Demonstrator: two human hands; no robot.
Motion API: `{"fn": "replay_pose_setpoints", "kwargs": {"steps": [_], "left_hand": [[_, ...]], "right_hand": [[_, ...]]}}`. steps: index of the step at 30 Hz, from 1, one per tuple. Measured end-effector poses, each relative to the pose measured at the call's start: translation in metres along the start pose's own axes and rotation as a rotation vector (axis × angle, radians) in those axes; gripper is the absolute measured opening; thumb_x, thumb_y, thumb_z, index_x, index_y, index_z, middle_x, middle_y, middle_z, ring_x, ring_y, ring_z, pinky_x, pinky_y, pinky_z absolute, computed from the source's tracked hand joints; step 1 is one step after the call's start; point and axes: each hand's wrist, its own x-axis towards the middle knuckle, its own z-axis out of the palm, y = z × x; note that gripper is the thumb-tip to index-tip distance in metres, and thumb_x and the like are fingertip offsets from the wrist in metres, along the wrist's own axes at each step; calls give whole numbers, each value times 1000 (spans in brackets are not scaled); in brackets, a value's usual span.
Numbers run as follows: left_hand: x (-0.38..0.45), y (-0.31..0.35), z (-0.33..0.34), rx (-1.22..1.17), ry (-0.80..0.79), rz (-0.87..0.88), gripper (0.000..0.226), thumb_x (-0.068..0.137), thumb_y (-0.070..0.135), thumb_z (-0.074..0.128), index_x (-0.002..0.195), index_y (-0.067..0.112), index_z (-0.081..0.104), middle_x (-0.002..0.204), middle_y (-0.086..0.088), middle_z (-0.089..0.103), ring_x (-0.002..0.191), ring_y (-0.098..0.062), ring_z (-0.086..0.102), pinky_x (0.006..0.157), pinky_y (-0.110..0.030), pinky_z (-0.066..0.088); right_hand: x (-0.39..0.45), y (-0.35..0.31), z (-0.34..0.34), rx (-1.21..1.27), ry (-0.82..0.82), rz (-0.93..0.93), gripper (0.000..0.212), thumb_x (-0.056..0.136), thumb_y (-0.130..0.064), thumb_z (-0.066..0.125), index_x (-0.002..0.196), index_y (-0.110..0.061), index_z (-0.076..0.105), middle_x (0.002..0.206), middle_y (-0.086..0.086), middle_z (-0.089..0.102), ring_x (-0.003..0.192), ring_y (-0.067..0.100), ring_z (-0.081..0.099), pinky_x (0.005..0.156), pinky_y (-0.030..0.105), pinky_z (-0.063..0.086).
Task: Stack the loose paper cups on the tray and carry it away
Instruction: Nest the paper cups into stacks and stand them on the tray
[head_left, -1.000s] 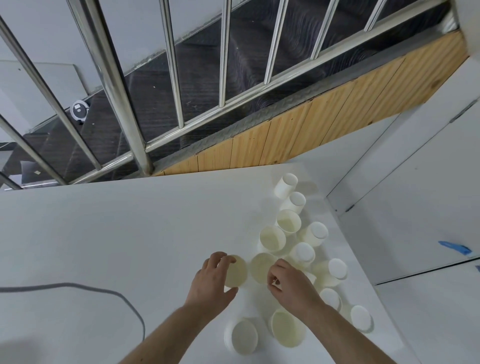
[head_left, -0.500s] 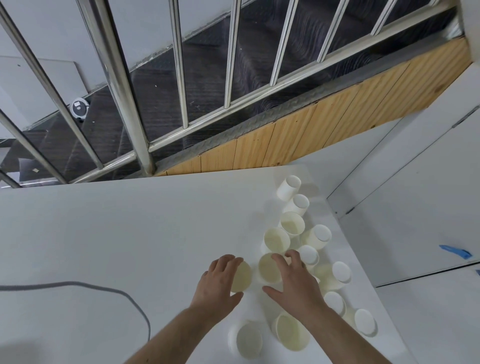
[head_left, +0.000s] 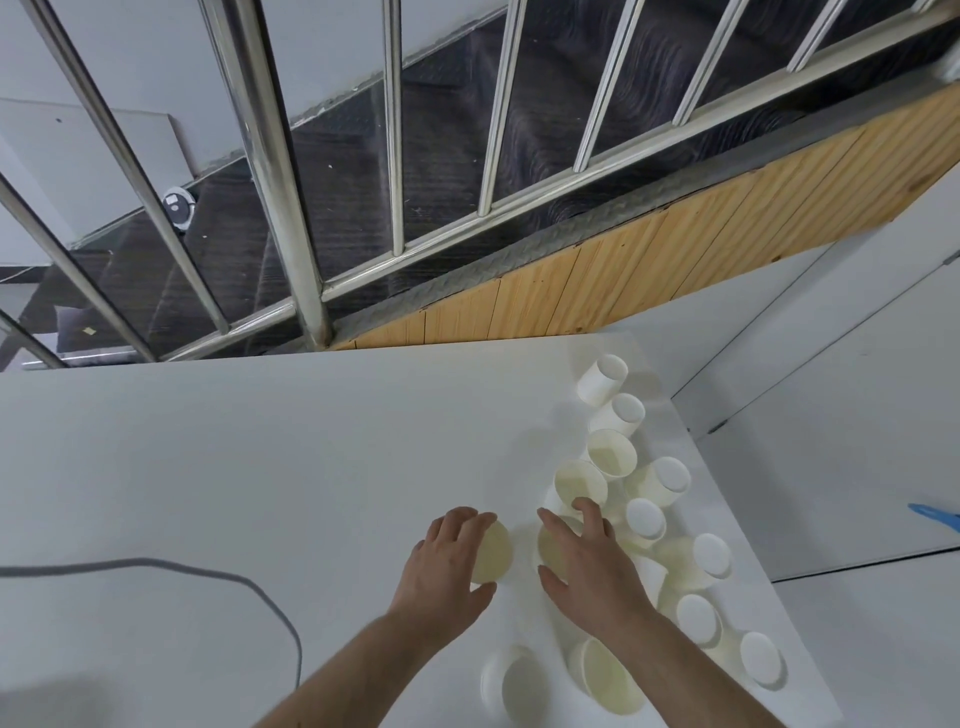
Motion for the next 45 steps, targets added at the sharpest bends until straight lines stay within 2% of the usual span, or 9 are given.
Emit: {"fn": "replay_pose_setpoints", "kwargs": {"steps": [12,20,25,32,35,38,42,45], "left_hand": [[-37,18,-21,-43,141,76,67,79,37,63,139,31,34,139,11,36,121,-13,42,86,-24,47],[-133,22,-47,-60,286,61,64,77,37,66,135,31,40,136,14,38,119,-10,43,82,-19,46],[-207,14,-52,-82,350,9,62,75,38,69,130,38,41,131,24,36,118,-2,42,83,-14,44],[-291,-12,-88,-96,434,-107,58,74,38,71,126,42,44,127,31,34,117,0,43,82,-6,35],[-309,-26,-104,-97,480,-124,57,74,42,68,125,46,41,126,35,32,114,0,46,80,-10,40],[-326,-47,-121,-110,519,-102,58,71,49,62,123,49,37,128,29,36,113,0,47,83,-15,45],[-347,-80,-149,-139,580,-104,60,72,35,73,124,39,45,129,23,41,116,2,44,86,-5,35],[-376,-122,-176,-168,594,-94,61,72,32,74,123,43,43,128,27,39,118,4,41,88,-5,35]], "right_hand": [[-47,-19,-31,3,119,-57,63,91,-40,54,148,-34,28,149,0,14,135,19,31,80,22,50],[-118,-62,-35,50,208,-137,63,89,-38,56,146,-32,31,144,-6,20,135,13,26,83,20,48],[-161,-92,-17,144,222,-204,61,88,-35,58,144,-32,34,141,-8,22,132,11,27,80,20,49],[-194,-149,-1,214,234,-279,60,85,-37,61,141,-35,38,134,-11,25,127,11,31,80,21,50],[-197,-175,0,212,247,-308,60,85,-36,62,141,-34,39,134,-10,27,126,12,32,77,20,49],[-196,-207,4,198,258,-327,59,85,-35,61,140,-34,40,134,-10,28,126,11,33,75,20,50],[-197,-254,13,200,274,-342,60,84,-34,63,140,-33,42,135,-9,29,126,11,34,74,23,51],[-200,-309,23,204,279,-345,59,84,-34,64,139,-33,42,134,-11,29,126,10,34,76,25,51]]}}
